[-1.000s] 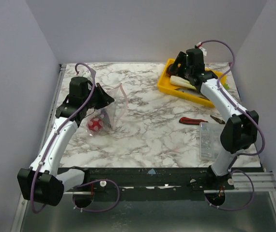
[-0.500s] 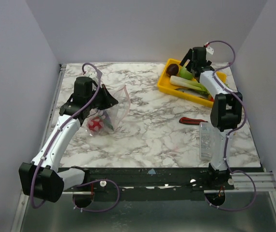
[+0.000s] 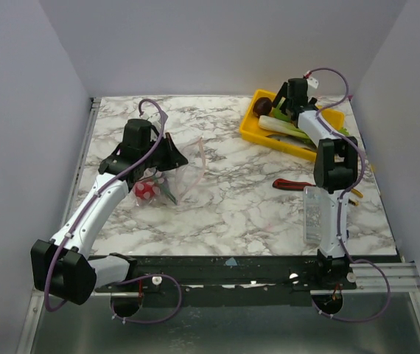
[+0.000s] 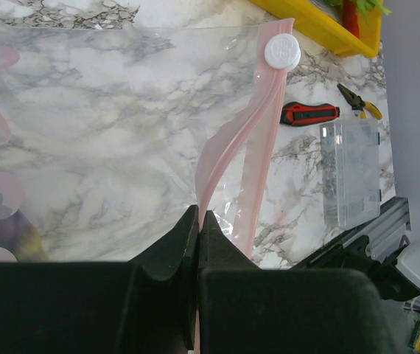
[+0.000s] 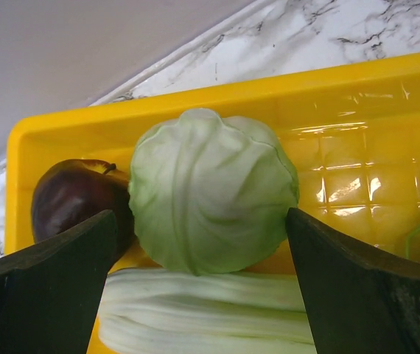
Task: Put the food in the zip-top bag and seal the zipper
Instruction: Pick up the fake vegetable from the bin.
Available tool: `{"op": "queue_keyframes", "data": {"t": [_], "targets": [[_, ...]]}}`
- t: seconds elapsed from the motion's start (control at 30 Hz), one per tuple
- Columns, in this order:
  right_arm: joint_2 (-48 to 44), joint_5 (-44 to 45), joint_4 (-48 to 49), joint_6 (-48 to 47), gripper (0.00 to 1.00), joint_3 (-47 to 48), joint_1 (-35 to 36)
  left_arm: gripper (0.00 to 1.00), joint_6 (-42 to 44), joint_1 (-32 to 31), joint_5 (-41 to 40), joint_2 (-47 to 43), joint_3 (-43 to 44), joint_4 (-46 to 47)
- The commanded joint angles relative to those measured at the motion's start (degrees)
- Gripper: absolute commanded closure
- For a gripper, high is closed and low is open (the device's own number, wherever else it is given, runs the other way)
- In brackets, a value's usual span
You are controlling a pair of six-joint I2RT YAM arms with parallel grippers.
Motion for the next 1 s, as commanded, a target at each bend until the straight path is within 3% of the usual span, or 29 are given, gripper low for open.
{"op": "queue_keyframes", "data": {"t": [0.0,0.17,0.3,0.4,0.47,0.7,0.77,0.97], "targets": [[2.79,0.39,1.11,0.62,0.01,0.98,-0.92,1.0,1.11,-0.17,0.27,0.21,-0.15,0.58],[4.27,0.17,2.32,-0.58,0.06,2.32,-0.98,1.0,1.27,-0.17,0.22,0.6,0.26,0.18],[5.51,-1.0,1.86,-1.67,0.19,4.32,-1.05,1.0,1.88,-0.18,-0.53,0.64,0.9,-0.52],[5.25,-2.15,1.75,-2.85,0.42,5.52,-1.05,1.0,2.33,-0.17,-1.53,0.24,0.86,-1.06],[4.35,-2.91,1.75,-3.16,0.63,5.52,-1.05,1.0,2.26,-0.19,-1.67,0.02,0.65,-0.98],[-4.47,-3.24,0.62,-5.15,0.95,3.06,-1.05,1.0,2.08,-0.17,-1.78,-1.52,0.29,-0.71],[-7.83,-3.32,0.04,-6.22,1.0,2.39,-1.05,1.0,1.99,-0.17,-1.86,-1.83,0.2,-0.75],[-19.38,-8.43,-3.41,-6.03,1.0,-2.14,-0.96,1.0,0.52,0.61,0.7,-1.9,-0.32,0.13]]}}
